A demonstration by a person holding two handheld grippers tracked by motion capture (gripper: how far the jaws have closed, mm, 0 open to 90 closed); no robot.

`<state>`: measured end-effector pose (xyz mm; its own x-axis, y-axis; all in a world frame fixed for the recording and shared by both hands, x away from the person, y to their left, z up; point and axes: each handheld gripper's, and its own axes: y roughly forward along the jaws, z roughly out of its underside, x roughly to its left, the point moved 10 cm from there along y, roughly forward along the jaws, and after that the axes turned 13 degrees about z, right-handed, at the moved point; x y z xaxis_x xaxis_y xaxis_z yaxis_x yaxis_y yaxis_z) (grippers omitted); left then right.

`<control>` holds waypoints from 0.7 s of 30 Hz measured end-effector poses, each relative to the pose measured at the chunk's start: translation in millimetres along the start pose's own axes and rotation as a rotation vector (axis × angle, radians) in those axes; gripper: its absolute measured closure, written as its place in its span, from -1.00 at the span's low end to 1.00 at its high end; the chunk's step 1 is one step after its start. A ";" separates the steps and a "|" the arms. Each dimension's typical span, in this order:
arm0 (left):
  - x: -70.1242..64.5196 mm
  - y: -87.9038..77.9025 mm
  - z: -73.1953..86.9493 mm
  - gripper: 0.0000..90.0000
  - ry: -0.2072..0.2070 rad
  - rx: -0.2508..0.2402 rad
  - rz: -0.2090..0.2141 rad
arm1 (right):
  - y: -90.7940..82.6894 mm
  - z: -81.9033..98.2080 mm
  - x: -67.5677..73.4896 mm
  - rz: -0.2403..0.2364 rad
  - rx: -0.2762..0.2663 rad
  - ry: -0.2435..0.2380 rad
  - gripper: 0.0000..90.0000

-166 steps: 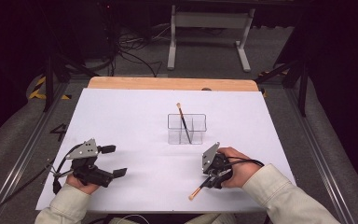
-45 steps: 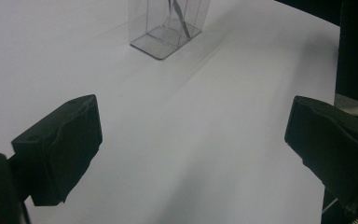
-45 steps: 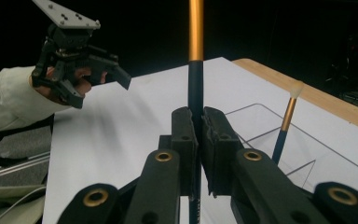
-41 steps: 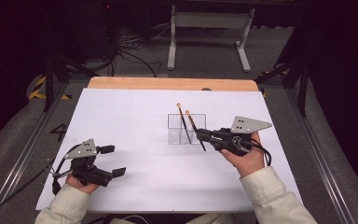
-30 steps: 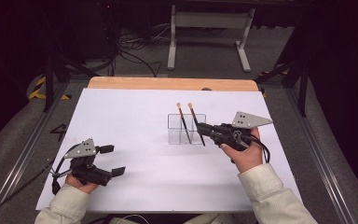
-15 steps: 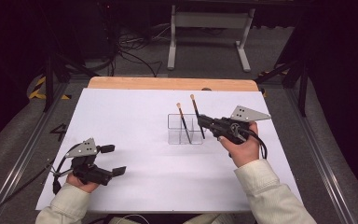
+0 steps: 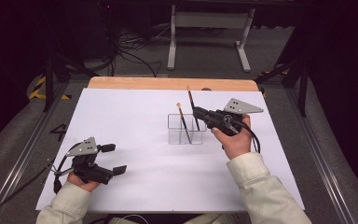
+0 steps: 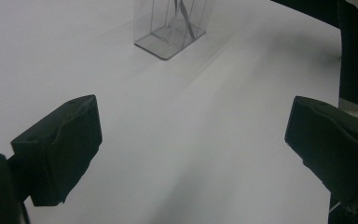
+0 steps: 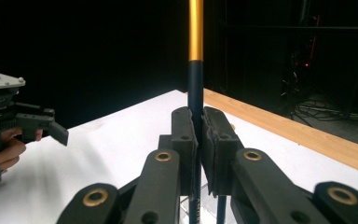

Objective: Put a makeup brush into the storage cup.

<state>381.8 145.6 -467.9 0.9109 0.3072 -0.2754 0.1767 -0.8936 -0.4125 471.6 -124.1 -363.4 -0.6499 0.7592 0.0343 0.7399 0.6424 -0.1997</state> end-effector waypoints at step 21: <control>5.3 2.1 -0.9 -0.90 -0.027 -0.015 0.017 | 27.8 -4.7 -8.5 0.057 -0.023 0.052 0.86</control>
<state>387.3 145.0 -469.4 0.9035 0.3002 -0.3058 0.1667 -0.9036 -0.3946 498.5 -112.2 -364.6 -0.5971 0.7987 0.0747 0.7796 0.5997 -0.1806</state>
